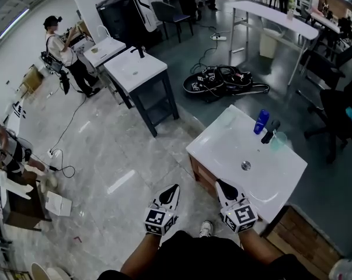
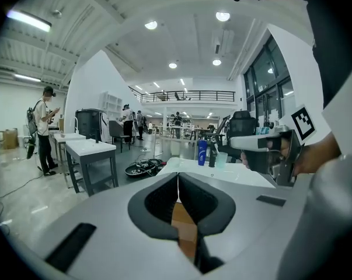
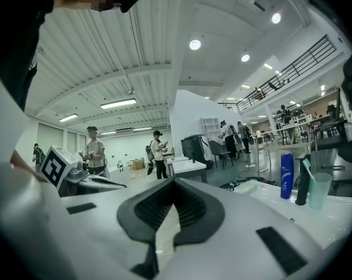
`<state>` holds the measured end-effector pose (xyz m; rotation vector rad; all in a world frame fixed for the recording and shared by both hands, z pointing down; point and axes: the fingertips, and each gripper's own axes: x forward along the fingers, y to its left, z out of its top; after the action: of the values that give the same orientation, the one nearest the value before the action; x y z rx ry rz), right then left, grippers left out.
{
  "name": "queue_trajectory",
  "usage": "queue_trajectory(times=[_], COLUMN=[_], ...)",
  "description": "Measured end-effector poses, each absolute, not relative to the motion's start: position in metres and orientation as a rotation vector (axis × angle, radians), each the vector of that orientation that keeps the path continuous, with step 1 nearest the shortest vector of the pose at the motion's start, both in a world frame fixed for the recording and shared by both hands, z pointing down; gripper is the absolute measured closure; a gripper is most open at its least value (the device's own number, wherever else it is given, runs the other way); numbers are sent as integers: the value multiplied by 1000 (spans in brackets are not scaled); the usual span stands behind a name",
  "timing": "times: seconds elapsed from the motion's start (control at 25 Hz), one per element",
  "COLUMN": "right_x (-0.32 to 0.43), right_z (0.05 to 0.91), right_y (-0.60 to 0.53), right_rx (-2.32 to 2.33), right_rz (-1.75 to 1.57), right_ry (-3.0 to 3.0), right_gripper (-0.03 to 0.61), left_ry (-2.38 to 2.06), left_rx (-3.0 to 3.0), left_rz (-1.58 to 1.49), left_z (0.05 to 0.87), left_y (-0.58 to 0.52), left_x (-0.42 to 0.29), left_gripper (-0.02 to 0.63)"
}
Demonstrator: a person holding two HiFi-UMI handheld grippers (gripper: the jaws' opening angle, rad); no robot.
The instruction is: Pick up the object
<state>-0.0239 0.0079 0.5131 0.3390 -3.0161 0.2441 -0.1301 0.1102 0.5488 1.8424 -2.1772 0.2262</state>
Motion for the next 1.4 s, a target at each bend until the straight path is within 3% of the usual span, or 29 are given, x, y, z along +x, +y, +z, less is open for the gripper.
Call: queue_trajectory(times=[0.4, 1.4], right_x=[-33, -126], right_z=[526, 521], right_y=[-24, -139], right_rx=[417, 703], right_rz=[232, 237], right_ry=[-2972, -2884], right_gripper=[560, 560], left_ry=[-2127, -1856], left_rx=[1903, 2162], left_rz=[156, 198], left_z=[562, 560], left_y=[70, -86], left_x=[-139, -240], left_gripper=[592, 592])
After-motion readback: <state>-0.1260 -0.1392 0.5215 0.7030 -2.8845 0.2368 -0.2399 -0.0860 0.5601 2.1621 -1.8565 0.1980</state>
